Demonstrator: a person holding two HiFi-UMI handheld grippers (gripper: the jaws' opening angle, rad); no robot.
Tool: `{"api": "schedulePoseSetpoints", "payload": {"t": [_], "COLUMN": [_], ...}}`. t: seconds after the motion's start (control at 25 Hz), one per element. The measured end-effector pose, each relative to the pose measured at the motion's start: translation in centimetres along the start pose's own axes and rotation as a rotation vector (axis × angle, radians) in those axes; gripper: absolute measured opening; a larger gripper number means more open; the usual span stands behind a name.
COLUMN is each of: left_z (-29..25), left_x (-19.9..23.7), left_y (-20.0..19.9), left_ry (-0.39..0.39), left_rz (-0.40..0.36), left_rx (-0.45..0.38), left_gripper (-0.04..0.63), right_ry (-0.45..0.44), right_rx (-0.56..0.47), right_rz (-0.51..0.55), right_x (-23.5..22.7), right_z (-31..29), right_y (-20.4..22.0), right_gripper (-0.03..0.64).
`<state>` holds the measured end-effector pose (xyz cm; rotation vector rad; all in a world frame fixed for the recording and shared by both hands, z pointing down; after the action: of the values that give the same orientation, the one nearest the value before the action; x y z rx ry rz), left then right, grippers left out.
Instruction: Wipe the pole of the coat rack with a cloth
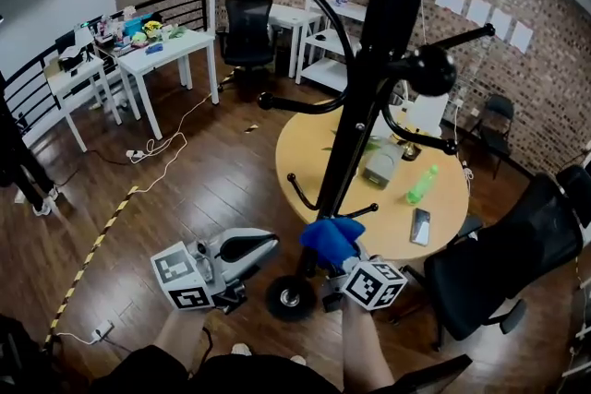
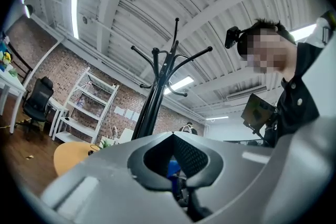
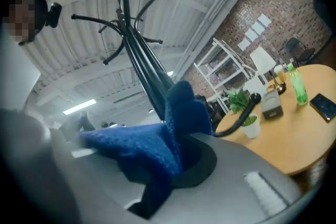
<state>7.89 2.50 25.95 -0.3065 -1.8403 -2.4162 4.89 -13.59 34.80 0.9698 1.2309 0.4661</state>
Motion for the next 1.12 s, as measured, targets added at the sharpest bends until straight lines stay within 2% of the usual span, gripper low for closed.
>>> {"api": "schedulePoseSetpoints", "payload": {"t": [0.12,0.28,0.44,0.6,0.72,0.92,1.04,1.12], "left_z": [-0.3,-0.3,0.2,1.3,3.0,3.9,3.5,3.1], "left_x": [0.2,0.7,1.3,3.0,5.1,10.3,11.5,11.5], "left_y": [0.6,1.6,1.6,0.9,0.4,1.7,1.7,1.8], "left_ry": [-0.022,-0.066,-0.081,-0.031,0.026,0.055,0.152,0.206], "left_rz": [0.006,0.012,0.018,0.034,0.068,0.243,0.387,0.430], "left_rx": [0.012,0.038,0.041,0.033,0.011,0.022,-0.004,-0.015], "left_gripper": [0.003,0.003,0.003,0.003,0.003,0.003,0.003,0.003], "right_ry": [-0.034,-0.069,-0.110,-0.159,-0.164,-0.149,-0.098,-0.050], "right_rx": [0.061,0.038,-0.064,-0.181,-0.312,-0.508,-0.579,-0.630], "right_rz": [-0.061,-0.105,-0.122,-0.120,-0.107,-0.103,-0.076,-0.056], "right_x": [0.0,0.6,2.4,6.7,10.4,14.6,15.8,15.4], "right_z": [0.6,2.5,4.6,4.6,3.6,-0.5,-2.8,-3.8], "right_y": [2.5,2.5,-0.5,-3.3,-4.6,-4.1,-3.8,-3.9], "right_gripper": [0.020,0.020,0.020,0.020,0.020,0.020,0.020,0.020]}}
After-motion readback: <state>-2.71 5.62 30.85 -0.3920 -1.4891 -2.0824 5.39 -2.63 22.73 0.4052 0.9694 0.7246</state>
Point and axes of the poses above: the fingertips, and each gripper's own axes: z backward along the fingers, x to its left, y out of its underside, the point moved 3 cm from there along z, backward along the fingers, and after that the axes turned 2 degrees about -z, right-handed, at the moved point
